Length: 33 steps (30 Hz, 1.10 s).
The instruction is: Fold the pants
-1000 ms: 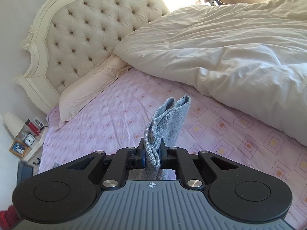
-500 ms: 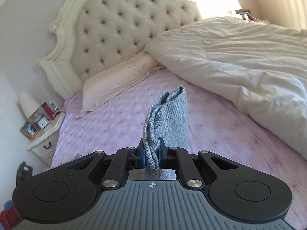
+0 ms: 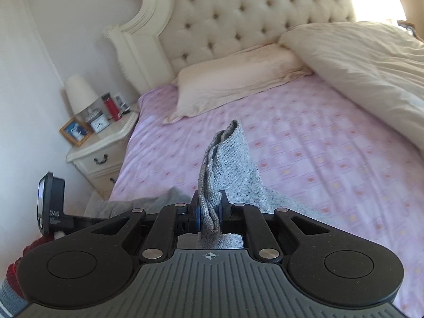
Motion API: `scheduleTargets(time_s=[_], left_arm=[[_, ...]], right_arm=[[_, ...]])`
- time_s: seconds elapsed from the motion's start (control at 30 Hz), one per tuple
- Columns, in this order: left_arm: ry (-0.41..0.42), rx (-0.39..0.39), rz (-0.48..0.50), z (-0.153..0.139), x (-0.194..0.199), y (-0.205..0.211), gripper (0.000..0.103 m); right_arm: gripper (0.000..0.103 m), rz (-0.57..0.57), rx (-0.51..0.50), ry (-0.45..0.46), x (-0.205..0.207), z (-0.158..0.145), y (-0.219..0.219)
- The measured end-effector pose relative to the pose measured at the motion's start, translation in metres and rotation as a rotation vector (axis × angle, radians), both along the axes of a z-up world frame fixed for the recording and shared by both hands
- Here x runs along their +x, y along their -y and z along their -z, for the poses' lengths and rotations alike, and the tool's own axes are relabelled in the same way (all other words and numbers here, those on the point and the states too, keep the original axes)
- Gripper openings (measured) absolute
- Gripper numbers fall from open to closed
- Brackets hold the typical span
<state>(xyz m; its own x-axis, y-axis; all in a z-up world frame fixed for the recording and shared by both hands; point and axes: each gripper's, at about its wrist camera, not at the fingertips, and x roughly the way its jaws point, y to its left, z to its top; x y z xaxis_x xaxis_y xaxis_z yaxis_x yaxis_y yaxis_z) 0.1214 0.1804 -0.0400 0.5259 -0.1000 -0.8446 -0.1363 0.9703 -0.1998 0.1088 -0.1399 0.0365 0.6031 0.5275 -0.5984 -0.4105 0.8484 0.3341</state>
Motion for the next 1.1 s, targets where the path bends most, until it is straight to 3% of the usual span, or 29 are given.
scheduleTargets(time_s=[0.13,0.37,0.57,0.77,0.9,1.03,1.1], left_arm=[[-0.032,-0.095,-0.084,0.014,0.0,-0.027,0.051],[-0.056,-0.117,-0.059,0.033,0.001,-0.028,0.051],[-0.025,-0.136,-0.062,0.028,-0.005,-0.034,0.051],[0.013,-0.148,0.028,0.021,-0.009,-0.016,0.051],[-0.008,-0.145,0.18,0.024,-0.013,0.016,0.051],[-0.121,-0.058,0.301,0.043,-0.015,0.047,0.052],[-0.179,-0.011,0.315,0.055,-0.015,0.055,0.054]], right_arm=[[0.012,-0.062,-0.062,-0.021,0.0,0.028,-0.051],[0.025,-0.107,-0.137,-0.123,-0.008,0.087,-0.099],[0.025,-0.158,-0.094,-0.109,-0.024,0.077,-0.088],[0.025,0.008,-0.108,-0.109,0.005,0.065,-0.034],[0.025,0.175,-0.123,-0.248,0.027,0.088,0.007],[0.025,0.285,-0.173,-0.392,0.027,0.116,0.026],[0.025,0.296,-0.153,-0.408,0.023,0.12,0.028]])
